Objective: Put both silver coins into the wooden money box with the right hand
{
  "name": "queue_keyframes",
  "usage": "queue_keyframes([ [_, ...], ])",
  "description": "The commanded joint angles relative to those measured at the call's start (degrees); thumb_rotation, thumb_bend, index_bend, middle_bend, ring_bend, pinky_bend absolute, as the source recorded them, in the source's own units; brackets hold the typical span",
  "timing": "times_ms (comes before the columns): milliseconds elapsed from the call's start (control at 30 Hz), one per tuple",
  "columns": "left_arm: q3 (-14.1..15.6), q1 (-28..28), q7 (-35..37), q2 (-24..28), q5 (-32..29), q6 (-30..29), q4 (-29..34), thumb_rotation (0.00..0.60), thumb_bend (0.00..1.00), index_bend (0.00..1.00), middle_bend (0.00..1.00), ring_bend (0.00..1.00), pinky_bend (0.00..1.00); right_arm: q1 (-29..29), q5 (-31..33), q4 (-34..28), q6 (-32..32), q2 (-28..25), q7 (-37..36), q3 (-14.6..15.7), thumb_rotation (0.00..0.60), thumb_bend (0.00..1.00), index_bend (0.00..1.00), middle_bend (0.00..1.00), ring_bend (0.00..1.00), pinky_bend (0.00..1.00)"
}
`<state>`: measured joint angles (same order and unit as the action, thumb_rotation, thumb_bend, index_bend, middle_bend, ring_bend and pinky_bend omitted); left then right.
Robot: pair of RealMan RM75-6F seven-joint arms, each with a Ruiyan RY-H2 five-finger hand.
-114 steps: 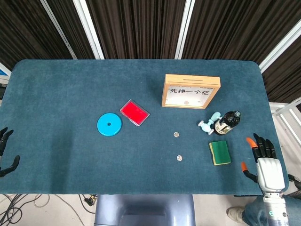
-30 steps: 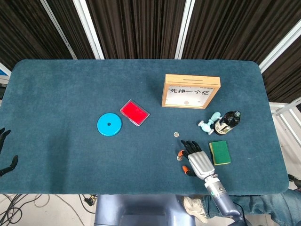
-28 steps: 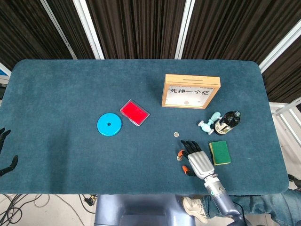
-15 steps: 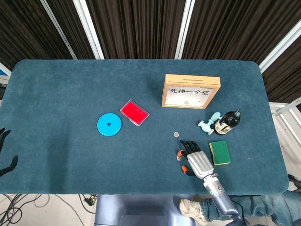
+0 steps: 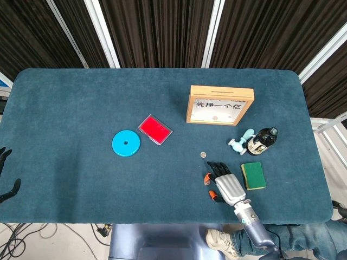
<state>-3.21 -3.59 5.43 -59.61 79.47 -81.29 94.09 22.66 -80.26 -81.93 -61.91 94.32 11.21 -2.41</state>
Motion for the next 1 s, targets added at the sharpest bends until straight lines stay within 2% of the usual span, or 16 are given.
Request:
queue_keyframes([
  [33, -0.01, 0.00, 0.03, 0.00, 0.04, -0.04, 0.01, 0.600, 0.39, 0.09, 0.00, 0.00, 0.00, 0.27, 0.10, 0.29, 0.22, 0.07, 0.00, -0.16, 0.600, 0.47, 0.37, 0.00, 0.00, 0.00],
  [167, 0.01, -0.01, 0.03, -0.01, 0.04, 0.00, 0.01, 0.600, 0.39, 0.09, 0.00, 0.00, 0.00, 0.69, 0.35, 0.52, 0.68, 0.09, 0.14, -0.36, 0.600, 0.47, 0.38, 0.00, 0.00, 0.00],
  [467, 0.01, 0.00, 0.11, 0.01, -0.02, 0.05, 0.04, 0.600, 0.39, 0.09, 0.00, 0.00, 0.00, 1.53, 0.99, 1.18, 1.00, 0.89, -1.20, -1.52, 0.600, 0.47, 0.48, 0.00, 0.00, 0.00],
  [1000, 0.04, -0.03, 0.09, 0.18, -0.22, 0.34, 0.17, 0.600, 0.39, 0.10, 0.00, 0.00, 0.00, 2.23, 1.36, 2.82, 1.30, 1.89, -2.20, -1.73, 0.600, 0.48, 0.51, 0.00, 0.00, 0.00],
])
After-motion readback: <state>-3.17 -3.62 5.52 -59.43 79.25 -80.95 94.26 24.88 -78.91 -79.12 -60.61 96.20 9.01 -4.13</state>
